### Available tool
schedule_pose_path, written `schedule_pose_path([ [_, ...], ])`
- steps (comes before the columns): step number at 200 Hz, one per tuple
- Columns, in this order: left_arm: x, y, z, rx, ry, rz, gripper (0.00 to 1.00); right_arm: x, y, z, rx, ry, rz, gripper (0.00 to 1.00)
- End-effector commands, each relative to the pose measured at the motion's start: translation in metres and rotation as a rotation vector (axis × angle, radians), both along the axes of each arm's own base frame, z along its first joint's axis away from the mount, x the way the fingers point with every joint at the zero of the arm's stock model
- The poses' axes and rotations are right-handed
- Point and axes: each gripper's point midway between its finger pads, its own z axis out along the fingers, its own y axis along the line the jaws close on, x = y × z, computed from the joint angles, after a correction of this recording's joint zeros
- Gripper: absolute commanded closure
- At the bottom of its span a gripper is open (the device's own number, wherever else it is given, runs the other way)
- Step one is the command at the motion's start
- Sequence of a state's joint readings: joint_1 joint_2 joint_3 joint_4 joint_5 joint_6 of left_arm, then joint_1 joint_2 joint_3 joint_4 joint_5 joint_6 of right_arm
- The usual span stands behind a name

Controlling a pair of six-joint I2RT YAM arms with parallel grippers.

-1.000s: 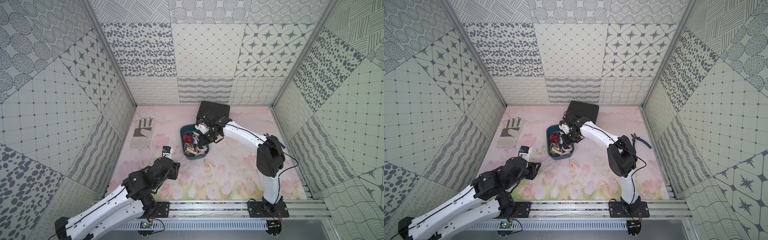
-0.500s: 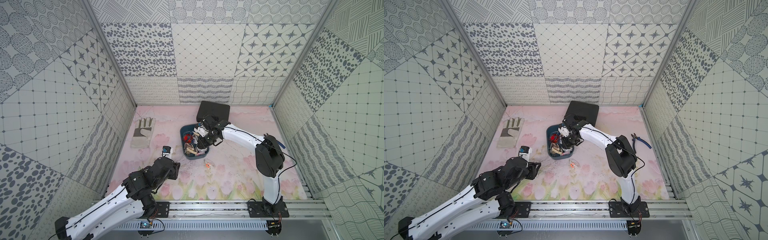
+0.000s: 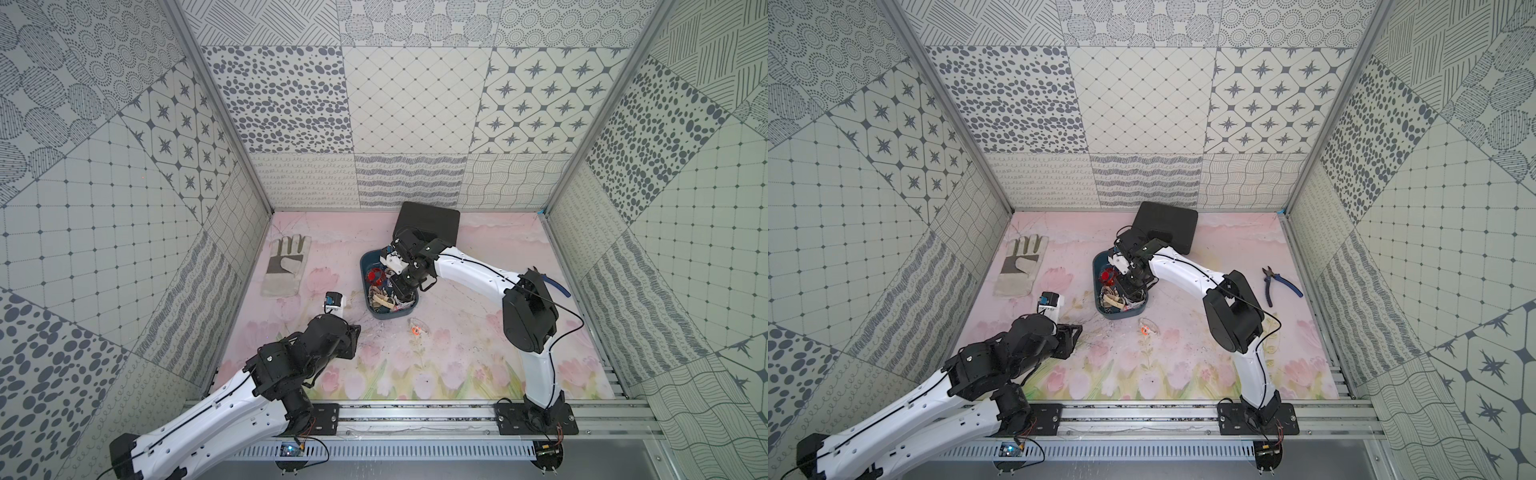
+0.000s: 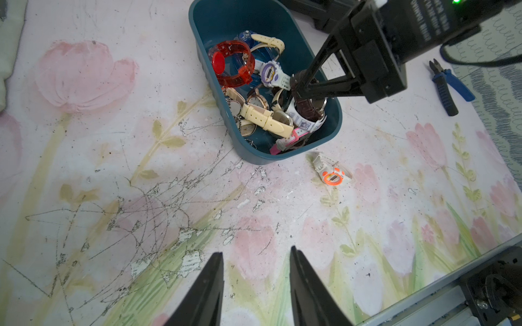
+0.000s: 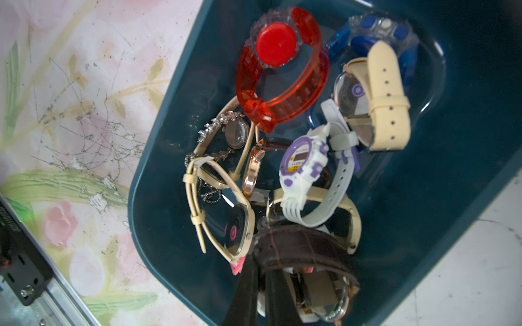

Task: Put the watch into the storage box
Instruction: Adjust the watch in the storage box.

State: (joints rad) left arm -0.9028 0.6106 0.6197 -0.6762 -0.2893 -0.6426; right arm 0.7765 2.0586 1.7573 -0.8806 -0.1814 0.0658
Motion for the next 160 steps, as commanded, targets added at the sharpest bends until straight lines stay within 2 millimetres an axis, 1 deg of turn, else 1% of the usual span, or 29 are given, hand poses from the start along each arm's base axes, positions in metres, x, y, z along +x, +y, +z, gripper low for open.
schedule_pose_path([
  [1,0.003,-0.005,0.004,-0.015,-0.021,-0.018,0.57,0.004,0.003,0.014,-0.037,-0.040,0.013,1.00],
  [17,0.003,-0.006,0.004,-0.018,-0.018,-0.021,0.57,0.003,0.001,0.014,-0.074,-0.027,0.014,1.00],
  [45,0.002,-0.006,0.004,-0.023,-0.017,-0.024,0.57,0.002,0.005,0.017,-0.100,-0.011,0.021,1.00],
  [66,0.002,-0.008,0.003,-0.025,-0.012,-0.031,0.57,-0.002,0.007,0.019,-0.126,0.006,0.041,1.00],
  [82,0.001,-0.010,0.002,-0.025,-0.008,-0.040,0.57,-0.006,0.009,0.018,-0.159,0.023,0.064,1.00],
  [117,0.000,-0.011,0.001,-0.030,-0.001,-0.046,0.57,-0.016,0.007,0.003,-0.240,0.079,0.107,1.00],
  [142,-0.001,-0.011,0.001,-0.039,0.000,-0.051,0.57,-0.020,0.005,0.000,-0.266,0.098,0.129,1.00],
  [160,-0.002,-0.012,0.001,-0.041,0.002,-0.054,0.57,-0.019,0.000,-0.002,-0.326,0.090,0.131,1.00],
])
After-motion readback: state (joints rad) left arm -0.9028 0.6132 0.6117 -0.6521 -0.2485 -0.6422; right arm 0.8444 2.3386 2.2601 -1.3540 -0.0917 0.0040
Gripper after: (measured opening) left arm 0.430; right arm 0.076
